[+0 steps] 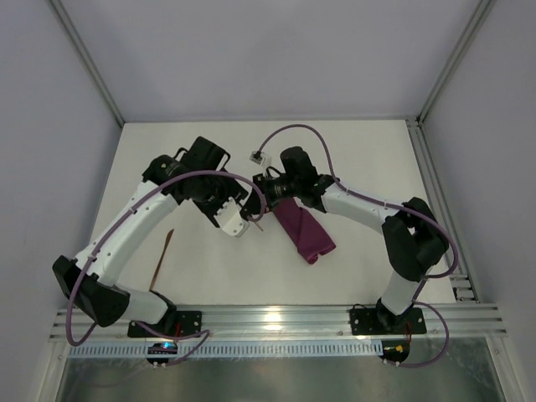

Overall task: Fold the napkin into a case and place the utensils inside
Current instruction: Pass from the right arm to the left

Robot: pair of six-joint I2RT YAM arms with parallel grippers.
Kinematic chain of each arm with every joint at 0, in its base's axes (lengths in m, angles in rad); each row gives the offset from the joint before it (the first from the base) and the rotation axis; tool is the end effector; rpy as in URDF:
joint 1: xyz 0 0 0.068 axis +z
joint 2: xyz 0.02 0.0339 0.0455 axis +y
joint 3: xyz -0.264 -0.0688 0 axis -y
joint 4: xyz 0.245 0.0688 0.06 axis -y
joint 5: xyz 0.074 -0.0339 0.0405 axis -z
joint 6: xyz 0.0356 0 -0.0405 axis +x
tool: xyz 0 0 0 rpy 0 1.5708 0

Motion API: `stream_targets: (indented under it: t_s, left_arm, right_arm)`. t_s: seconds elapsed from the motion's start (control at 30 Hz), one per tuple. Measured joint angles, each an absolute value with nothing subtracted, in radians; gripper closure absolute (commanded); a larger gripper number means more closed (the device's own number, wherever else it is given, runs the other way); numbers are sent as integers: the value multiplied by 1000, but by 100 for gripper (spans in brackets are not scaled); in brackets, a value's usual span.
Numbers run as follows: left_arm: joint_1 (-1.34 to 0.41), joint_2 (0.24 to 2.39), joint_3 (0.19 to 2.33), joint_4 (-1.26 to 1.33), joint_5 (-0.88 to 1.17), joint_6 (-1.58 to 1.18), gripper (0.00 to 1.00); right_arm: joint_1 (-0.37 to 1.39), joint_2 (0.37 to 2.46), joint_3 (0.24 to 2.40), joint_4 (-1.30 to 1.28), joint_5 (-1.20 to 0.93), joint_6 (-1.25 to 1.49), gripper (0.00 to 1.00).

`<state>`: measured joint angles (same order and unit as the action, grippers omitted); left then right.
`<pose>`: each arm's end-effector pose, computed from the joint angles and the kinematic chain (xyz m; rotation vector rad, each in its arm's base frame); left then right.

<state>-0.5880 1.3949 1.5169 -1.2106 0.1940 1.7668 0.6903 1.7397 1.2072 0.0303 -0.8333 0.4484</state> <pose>0.2127 -0.1500 0.3663 2.4549 0.9507 0.1468 0.2853 0.2698 0.2539 -0.8353 2.1093 1.5181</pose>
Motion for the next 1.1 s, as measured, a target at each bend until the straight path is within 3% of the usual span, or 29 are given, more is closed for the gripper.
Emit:
stream_targets:
  t_s: [0.3,0.57,0.7,0.87,0.93,1.03,1.1]
  left_arm:
    - [-599,1390,1417,-1159,193,1747,37]
    - [-603,1453,1376,-1053,102,1686,73]
    - [-604,1465,1376,-1028,88,1669,100]
    - [-610,1466,1374,-1025,82,1651,100]
    - [-618,1469,1374,-1025,79,1644,100]
    - [-625,1502,1393,-1032,73,1615,100]
    - [-627,1550,1429,-1040,67,1595,100]
  right_arm:
    - [685,1739,1207,30,-833,448,97]
    - [685,1716,1200,30,-833,448,97]
    - [684,1710,1190,32,-833,447,97]
    - [676,1701,1176,49,-833,447,97]
    - [675,1696,1169,50,-830,447,88]
    - [671,1692,1163,41,-817,441,63]
    - [661,1682,1158,25,-796,425,55]
